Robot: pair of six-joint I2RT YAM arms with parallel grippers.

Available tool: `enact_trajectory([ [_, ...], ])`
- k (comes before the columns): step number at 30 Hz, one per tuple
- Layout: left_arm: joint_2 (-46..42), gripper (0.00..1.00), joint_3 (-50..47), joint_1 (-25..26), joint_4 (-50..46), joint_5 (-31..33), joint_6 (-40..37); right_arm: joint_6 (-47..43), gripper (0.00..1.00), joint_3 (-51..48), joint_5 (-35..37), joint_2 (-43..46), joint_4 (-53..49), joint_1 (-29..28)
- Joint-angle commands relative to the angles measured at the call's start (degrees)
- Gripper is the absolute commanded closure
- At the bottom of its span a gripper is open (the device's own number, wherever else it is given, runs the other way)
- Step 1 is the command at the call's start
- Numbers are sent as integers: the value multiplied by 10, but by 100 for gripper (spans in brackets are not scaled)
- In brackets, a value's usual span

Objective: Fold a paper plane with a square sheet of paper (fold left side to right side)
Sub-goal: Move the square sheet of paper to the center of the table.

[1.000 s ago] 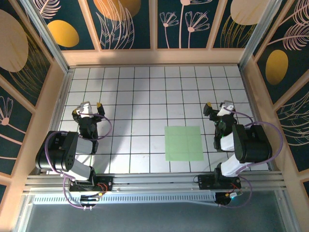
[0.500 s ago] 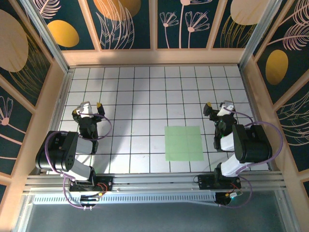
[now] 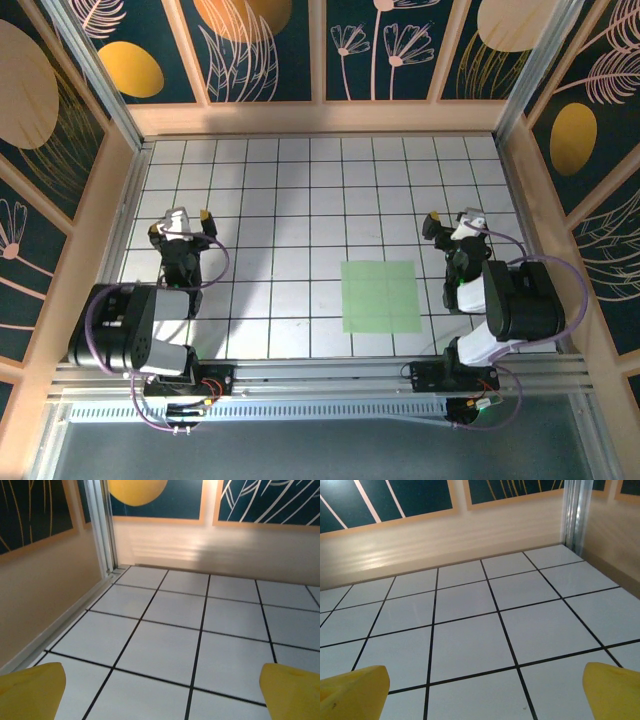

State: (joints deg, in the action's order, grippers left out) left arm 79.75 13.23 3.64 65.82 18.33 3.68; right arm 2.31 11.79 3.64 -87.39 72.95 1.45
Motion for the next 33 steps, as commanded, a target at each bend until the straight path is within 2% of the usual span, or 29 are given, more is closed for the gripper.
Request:
enact_trajectory([
  [1, -90, 1, 43, -3, -115, -17, 20, 10, 1, 24, 23, 68, -71, 5],
  [5, -179, 1, 88, -4, -254, -39, 94, 51, 1, 73, 13, 161, -249, 4],
  [8, -226, 1, 121, -4, -375, -98, 167, 114, 1, 116, -24, 219, -394, 5],
  [12, -267, 1, 118, -4, -444, -204, 255, 173, 2, 176, -140, 261, -572, -3],
  [14, -276, 1, 119, -4, -487, -235, 285, 183, 2, 193, -194, 271, -633, -13],
  [17, -275, 1, 115, -3, -539, -294, 327, 200, 2, 205, -229, 280, -720, -51],
  [21, -257, 1, 86, 11, -538, -373, 386, 210, 2, 200, -264, 276, -789, -124],
  [26, -233, 1, 75, 96, -532, -355, 412, 219, 7, 191, -304, 264, -853, -173],
  [33, -184, 1, 79, 178, -487, -336, 442, 250, 9, 159, -319, 234, -833, -244],
])
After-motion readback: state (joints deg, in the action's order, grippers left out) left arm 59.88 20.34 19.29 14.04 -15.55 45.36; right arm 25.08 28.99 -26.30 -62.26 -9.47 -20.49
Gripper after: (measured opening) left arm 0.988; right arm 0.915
